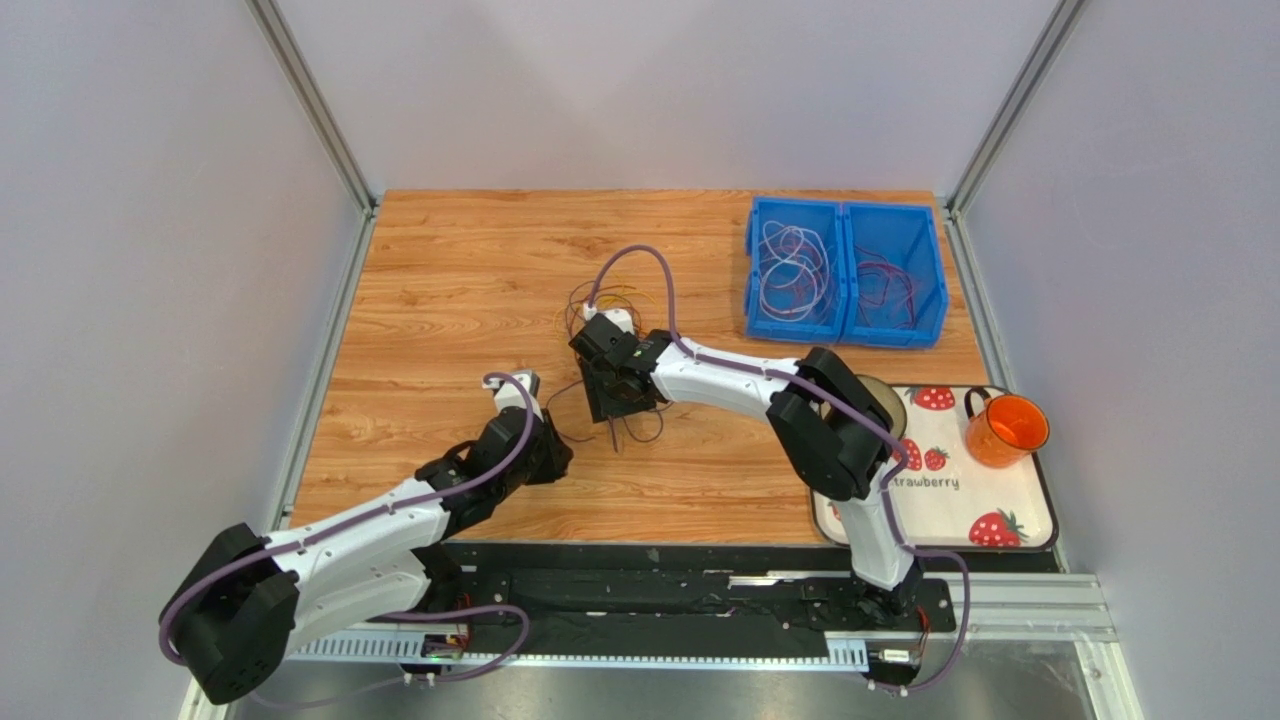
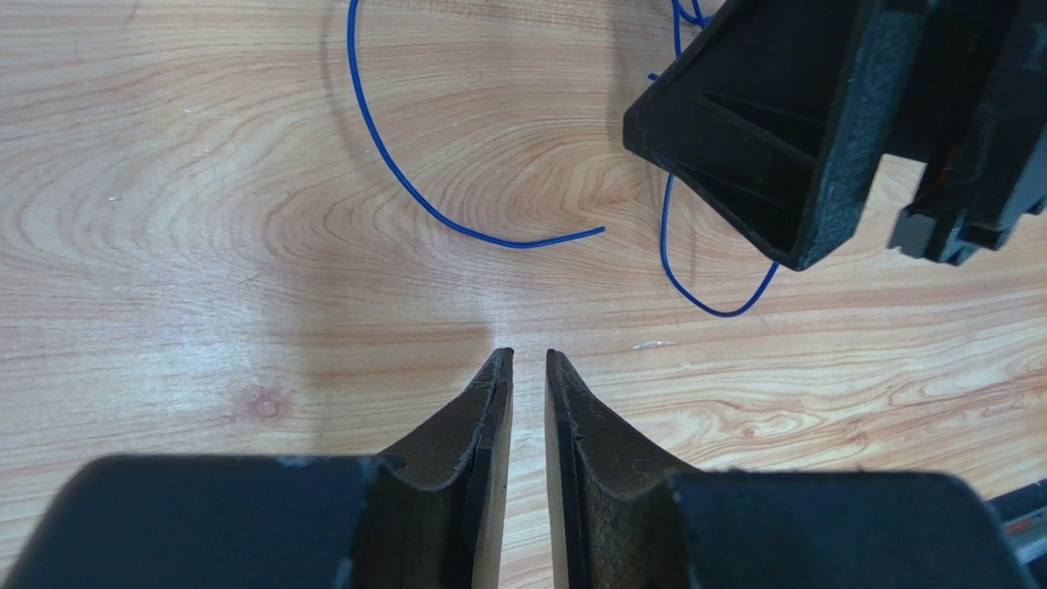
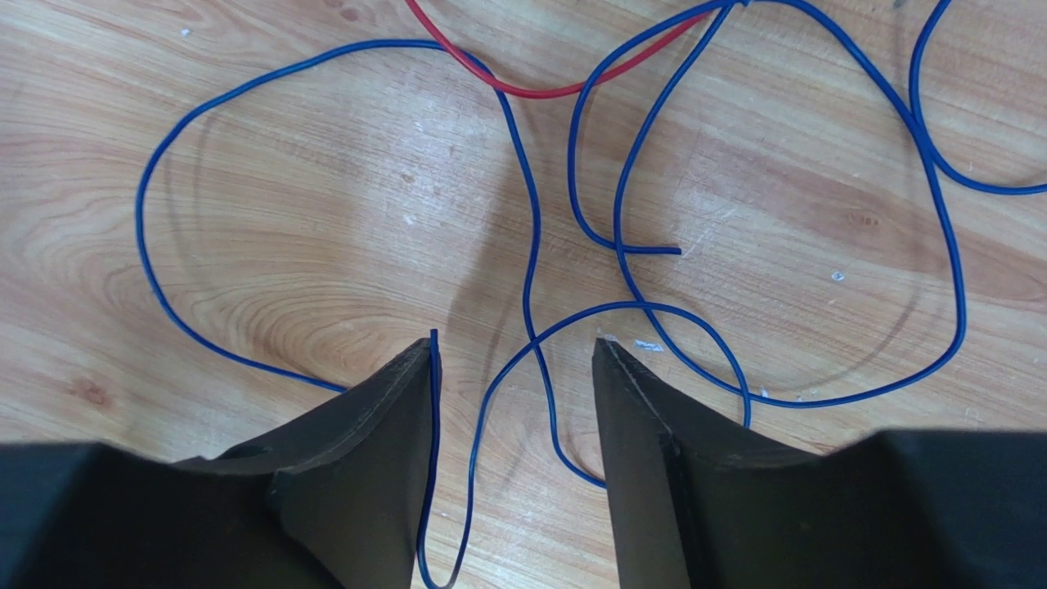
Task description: Untangle the cables
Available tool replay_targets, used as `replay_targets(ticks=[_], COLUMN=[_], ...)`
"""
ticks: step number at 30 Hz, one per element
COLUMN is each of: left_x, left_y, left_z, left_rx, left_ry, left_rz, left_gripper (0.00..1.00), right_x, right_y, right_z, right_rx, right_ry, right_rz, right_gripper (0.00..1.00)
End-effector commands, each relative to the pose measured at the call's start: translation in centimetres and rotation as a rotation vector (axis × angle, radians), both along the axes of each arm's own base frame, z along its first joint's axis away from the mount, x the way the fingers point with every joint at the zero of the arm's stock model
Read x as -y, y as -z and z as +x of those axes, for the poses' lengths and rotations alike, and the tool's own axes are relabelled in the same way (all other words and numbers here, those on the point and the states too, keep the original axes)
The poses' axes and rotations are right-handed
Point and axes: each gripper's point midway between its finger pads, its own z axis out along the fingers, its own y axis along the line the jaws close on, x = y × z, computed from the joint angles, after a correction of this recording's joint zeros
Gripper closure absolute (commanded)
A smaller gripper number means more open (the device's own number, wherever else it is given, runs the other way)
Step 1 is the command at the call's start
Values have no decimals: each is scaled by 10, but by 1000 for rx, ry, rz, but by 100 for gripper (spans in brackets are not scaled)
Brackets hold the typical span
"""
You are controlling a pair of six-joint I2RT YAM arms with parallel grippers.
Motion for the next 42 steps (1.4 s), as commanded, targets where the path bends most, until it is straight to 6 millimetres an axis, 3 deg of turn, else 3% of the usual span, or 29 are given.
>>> replay_targets(ticks=[1, 8, 11, 13, 16, 22, 26, 31, 36, 42], left_x=[7, 7, 7, 7, 7, 7, 7, 7, 7, 8], left_y=[-15, -16, -15, -15, -15, -15, -16, -15, -15, -17], left_z=[10, 10, 10, 10, 10, 10, 10, 10, 10, 10], left_rx=[45, 45, 44, 44, 43, 44, 45, 45, 45, 48], left_ry=[-10, -8, -10, -9, -10, -12, -11, -7, -8, -6], left_rz=[-41, -41, -40, -38, -39, -40, -42, -42, -45, -47], left_gripper=[76, 77, 77, 78, 78, 79, 79, 79, 80, 80], right_x=[-7, -6, -5, -4, -4, 3, 19, 38, 70, 131], right_y=[-3, 2, 2, 2, -8, -66, -125, -180, -228, -272], right_z=[4, 2, 4, 5, 8, 9, 7, 11, 22, 51], right_rx=[27, 24, 28, 32, 46, 116, 204, 290, 392, 484], right_ry=[5, 7, 7, 3, 0, -3, 8, 36, 94, 215], right_rz=[-15, -27, -37, -51, -57, -7, 34, 92, 125, 117], right_gripper=[49, 66, 79, 99, 100, 100, 100, 100, 100, 100])
